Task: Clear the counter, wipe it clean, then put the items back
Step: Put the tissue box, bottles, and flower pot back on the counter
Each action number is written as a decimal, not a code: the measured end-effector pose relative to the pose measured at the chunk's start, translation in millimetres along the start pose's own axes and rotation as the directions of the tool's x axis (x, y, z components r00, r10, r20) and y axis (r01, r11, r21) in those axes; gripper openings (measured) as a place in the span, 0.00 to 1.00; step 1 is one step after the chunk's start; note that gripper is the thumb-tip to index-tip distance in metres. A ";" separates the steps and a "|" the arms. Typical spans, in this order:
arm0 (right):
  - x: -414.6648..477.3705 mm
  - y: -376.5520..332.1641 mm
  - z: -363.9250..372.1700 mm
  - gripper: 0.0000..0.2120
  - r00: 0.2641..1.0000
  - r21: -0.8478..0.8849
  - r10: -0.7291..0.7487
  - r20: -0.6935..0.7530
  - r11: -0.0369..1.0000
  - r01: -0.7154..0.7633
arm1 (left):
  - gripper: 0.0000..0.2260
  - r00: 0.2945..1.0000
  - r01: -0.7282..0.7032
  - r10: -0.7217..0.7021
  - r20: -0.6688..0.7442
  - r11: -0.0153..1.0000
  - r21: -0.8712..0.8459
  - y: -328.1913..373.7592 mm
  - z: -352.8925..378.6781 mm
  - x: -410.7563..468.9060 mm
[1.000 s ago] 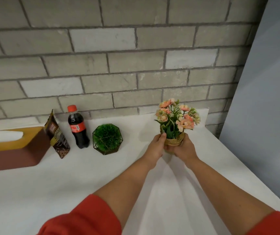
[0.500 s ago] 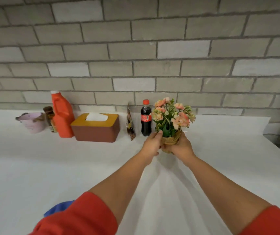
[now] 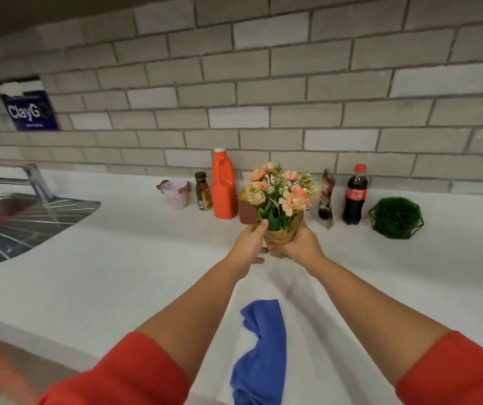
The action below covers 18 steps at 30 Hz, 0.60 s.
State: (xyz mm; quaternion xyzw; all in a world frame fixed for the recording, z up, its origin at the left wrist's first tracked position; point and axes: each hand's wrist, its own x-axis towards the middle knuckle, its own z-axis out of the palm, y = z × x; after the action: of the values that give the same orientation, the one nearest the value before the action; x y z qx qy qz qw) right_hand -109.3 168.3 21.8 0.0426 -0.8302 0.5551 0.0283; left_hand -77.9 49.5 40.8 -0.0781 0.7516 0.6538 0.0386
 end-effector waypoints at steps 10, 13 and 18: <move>4.9 -37.7 116.3 0.34 0.988 -0.027 -0.033 0.153 0.999 0.038 | 0.22 0.988 0.034 -0.040 -0.149 0.998 -0.043 -36.7 -114.6 -5.2; 19.5 -39.3 142.9 0.32 0.982 -0.037 -0.056 0.179 0.997 0.064 | 0.21 0.984 0.018 -0.026 -0.175 0.999 -0.047 -46.5 -137.1 4.7; 53.2 -37.9 180.8 0.33 0.979 -0.016 -0.082 0.185 0.996 0.087 | 0.21 0.985 0.007 -0.015 -0.173 0.999 -0.046 -57.2 -168.2 43.6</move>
State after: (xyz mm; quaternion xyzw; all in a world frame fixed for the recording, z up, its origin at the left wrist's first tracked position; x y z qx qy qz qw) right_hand -158.4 -15.3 -7.4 0.1286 -0.8334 0.5369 -0.0244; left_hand -103.8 -127.4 1.9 -0.1396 0.7365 0.6614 -0.0249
